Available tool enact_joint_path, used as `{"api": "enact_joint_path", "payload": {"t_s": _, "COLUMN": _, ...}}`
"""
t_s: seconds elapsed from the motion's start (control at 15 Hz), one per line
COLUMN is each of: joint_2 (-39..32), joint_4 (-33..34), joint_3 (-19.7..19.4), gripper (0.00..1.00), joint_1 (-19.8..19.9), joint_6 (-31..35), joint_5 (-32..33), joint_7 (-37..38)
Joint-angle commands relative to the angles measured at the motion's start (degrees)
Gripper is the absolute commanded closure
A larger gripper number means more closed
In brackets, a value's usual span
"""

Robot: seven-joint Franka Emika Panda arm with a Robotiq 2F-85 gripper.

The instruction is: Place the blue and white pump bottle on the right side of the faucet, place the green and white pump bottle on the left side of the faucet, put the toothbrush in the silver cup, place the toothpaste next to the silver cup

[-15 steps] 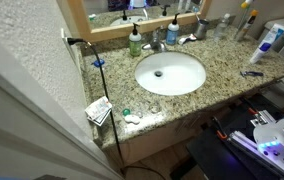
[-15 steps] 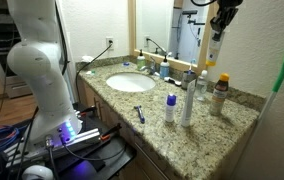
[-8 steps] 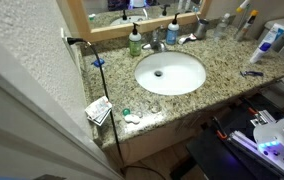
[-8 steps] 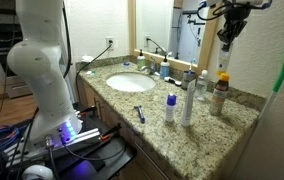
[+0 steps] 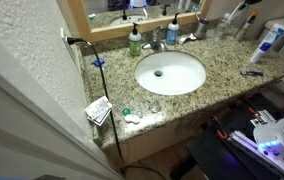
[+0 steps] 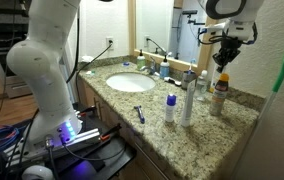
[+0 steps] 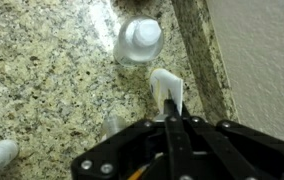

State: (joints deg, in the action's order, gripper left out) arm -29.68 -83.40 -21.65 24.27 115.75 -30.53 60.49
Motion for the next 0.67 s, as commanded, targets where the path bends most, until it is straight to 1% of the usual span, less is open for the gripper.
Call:
{"api": "enact_joint_path", "payload": {"t_s": 0.0, "joint_2": -1.15, "joint_4": 0.27, "joint_3": 1.31, "gripper": 0.99, "joint_1": 0.67, "joint_6": 1.93, "joint_5": 2.77, "joint_7": 1.41}}
{"api": "enact_joint_path", "payload": {"t_s": 0.2, "joint_2": -3.58, "joint_4": -0.43, "joint_3": 1.37, "gripper": 0.99, "joint_1": -0.29, "joint_6": 5.85, "joint_5": 6.35, "joint_7": 2.86}}
{"api": "enact_joint_path", "payload": {"t_s": 0.47, "joint_2": -5.88, "joint_4": 0.4, "joint_3": 2.84, "gripper": 0.99, "joint_1": 0.25, "joint_6": 8.07, "joint_5": 6.61, "joint_7": 3.75}}
{"api": "enact_joint_path", "payload": {"t_s": 0.6, "joint_2": -5.72, "joint_4": 0.51, "joint_3": 3.32, "gripper": 0.99, "joint_1": 0.56, "joint_6": 8.7, "joint_5": 6.23, "joint_7": 3.8}}
